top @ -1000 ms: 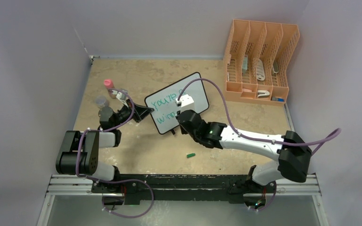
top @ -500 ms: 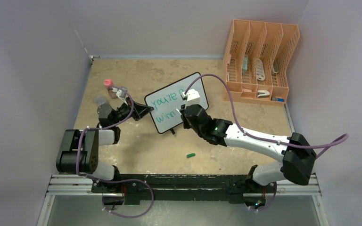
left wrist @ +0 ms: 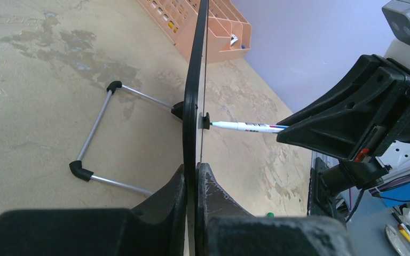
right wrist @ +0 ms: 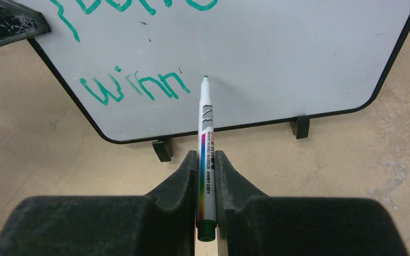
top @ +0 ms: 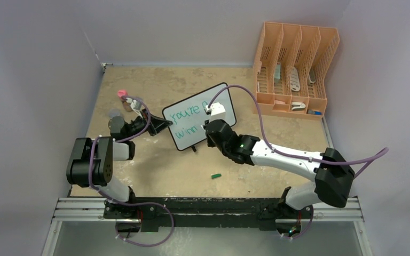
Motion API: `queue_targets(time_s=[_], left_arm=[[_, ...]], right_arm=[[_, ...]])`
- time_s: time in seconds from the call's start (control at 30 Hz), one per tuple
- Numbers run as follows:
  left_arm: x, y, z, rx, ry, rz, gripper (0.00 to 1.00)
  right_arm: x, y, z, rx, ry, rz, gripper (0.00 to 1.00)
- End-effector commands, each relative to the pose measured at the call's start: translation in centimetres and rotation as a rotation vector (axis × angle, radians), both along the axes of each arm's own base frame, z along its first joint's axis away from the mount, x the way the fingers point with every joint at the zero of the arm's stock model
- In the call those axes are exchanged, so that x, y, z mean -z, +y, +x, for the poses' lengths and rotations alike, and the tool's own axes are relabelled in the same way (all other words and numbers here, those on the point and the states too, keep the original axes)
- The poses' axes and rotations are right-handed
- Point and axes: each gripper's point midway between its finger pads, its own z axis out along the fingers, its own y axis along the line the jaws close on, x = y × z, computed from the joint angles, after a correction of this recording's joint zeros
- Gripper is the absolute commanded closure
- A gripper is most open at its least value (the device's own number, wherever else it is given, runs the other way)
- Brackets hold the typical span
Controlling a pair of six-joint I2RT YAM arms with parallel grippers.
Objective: Write a sentence on the whiteboard
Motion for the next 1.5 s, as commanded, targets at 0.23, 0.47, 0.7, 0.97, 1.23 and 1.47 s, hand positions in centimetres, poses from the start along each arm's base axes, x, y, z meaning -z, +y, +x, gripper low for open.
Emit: queue_targets(time_s=[0.23, 0.47, 0.7, 0.97, 1.23, 1.47], left_arm=[[-1.0, 0.3, -0.3, -0.014, -0.074, 0.014, 1.00], [-1.1, 0.3, -0.2, -0.016, -0.077, 0.014, 1.00], [-1.0, 0.3, -0.2, -0.017, -0.076, 0.015, 1.00], [-0.9, 0.3, -0.2, -0.016, -0.075, 0.015, 1.00], [-1.0, 0.3, -0.1, -0.015, -0.077, 0.014, 1.00], [-1.1, 0.3, -0.1, -0.013, -0.079, 0.015, 1.00]], right_arm=[[-2.5, 1.7, 0.1, 0.013, -0.035, 0.052, 1.00], [-2.4, 2.1, 0.1, 0.010, -0.035, 0.047, 1.00], [-1.8, 2.1, 0.3, 0.017, -0.032, 0.030, 1.00], [-2.0, 2.4, 0.5, 0.019, -0.037, 0.035, 1.00], [-2.0, 2.5, 0.7, 0.020, -0.040, 0.035, 1.00], [-1.4, 2.6, 0.7, 0.017, -0.035, 0.021, 1.00]])
